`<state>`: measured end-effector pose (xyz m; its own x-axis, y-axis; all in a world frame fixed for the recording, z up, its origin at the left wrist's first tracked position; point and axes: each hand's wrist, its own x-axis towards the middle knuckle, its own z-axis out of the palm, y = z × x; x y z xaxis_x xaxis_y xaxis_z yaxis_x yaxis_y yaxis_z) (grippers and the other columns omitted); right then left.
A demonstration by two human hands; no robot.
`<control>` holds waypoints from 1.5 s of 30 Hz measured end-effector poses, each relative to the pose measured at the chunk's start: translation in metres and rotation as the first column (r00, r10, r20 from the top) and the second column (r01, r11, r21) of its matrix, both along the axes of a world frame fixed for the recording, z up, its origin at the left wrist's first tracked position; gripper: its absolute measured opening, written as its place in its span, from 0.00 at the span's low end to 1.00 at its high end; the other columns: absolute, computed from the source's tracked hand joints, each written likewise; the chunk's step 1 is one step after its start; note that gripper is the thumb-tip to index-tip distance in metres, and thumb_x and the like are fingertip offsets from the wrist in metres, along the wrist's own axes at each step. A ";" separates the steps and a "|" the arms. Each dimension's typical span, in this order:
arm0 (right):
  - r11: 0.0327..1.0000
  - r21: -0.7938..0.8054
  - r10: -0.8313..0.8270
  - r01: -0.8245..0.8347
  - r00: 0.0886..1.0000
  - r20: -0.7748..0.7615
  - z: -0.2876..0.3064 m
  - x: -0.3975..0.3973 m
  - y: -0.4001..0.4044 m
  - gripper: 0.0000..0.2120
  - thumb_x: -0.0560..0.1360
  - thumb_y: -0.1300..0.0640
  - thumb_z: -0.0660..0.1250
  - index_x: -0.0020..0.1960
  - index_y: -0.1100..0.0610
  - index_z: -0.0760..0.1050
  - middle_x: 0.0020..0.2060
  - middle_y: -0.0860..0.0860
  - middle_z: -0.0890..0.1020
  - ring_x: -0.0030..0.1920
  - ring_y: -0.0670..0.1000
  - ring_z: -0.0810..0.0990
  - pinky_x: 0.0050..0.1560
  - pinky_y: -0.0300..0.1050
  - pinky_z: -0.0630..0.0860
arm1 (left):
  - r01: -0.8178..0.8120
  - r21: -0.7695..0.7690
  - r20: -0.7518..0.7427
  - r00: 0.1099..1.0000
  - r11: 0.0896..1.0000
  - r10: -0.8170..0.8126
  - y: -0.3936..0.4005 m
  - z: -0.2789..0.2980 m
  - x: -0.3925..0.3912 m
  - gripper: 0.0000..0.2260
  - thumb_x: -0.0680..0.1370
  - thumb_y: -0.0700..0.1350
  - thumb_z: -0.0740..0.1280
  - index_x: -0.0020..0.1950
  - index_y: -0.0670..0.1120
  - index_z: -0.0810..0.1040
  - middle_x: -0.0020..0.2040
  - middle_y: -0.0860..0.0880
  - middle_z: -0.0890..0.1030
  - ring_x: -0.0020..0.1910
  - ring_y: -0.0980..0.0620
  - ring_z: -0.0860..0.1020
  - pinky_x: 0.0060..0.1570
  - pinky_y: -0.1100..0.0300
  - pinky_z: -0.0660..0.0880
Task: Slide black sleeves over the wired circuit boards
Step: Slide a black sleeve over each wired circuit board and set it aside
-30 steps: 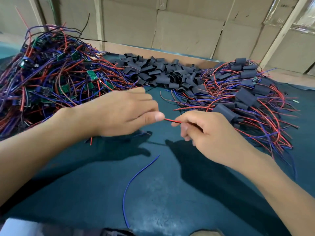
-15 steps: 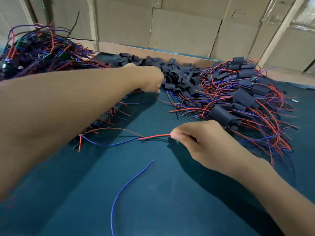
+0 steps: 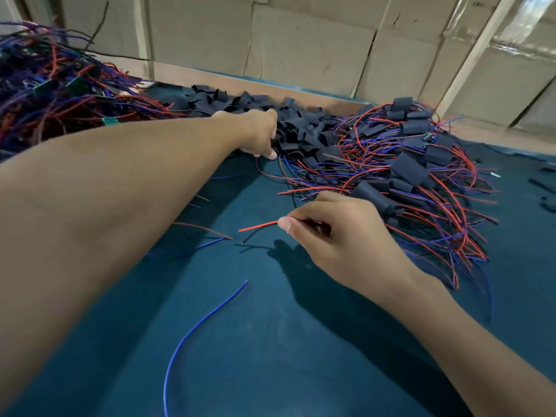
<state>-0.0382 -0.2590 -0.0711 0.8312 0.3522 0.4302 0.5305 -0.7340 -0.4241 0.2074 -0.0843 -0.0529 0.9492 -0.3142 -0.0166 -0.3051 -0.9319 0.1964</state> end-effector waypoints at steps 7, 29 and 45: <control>0.986 0.078 -0.147 0.145 0.989 0.020 0.003 0.004 -0.007 0.11 0.78 0.47 0.71 0.42 0.52 0.85 0.23 0.42 0.70 0.30 0.47 0.68 0.34 0.43 0.63 | 0.096 -0.094 0.103 0.991 0.991 -0.086 0.002 0.013 -0.032 0.35 0.69 0.54 0.80 0.71 0.49 0.69 0.58 0.47 0.79 0.56 0.44 0.77 0.55 0.55 0.71; 0.888 0.456 -0.186 0.057 0.952 0.243 0.014 -0.018 0.012 0.08 0.78 0.54 0.72 0.40 0.54 0.83 0.30 0.44 0.79 0.28 0.52 0.70 0.30 0.49 0.68 | 0.325 -0.563 0.225 0.945 0.760 -0.237 0.051 -0.003 -0.218 0.06 0.73 0.48 0.77 0.44 0.56 0.81 0.39 0.60 0.82 0.32 0.67 0.75 0.36 0.77 0.66; 0.921 0.386 -0.113 0.047 0.982 0.149 0.009 -0.020 0.015 0.10 0.76 0.53 0.72 0.38 0.54 0.81 0.27 0.45 0.74 0.26 0.49 0.66 0.28 0.41 0.63 | 0.354 -0.486 0.404 0.902 0.799 -0.154 0.060 -0.022 -0.219 0.12 0.77 0.59 0.70 0.56 0.56 0.80 0.46 0.58 0.82 0.45 0.56 0.78 0.48 0.64 0.72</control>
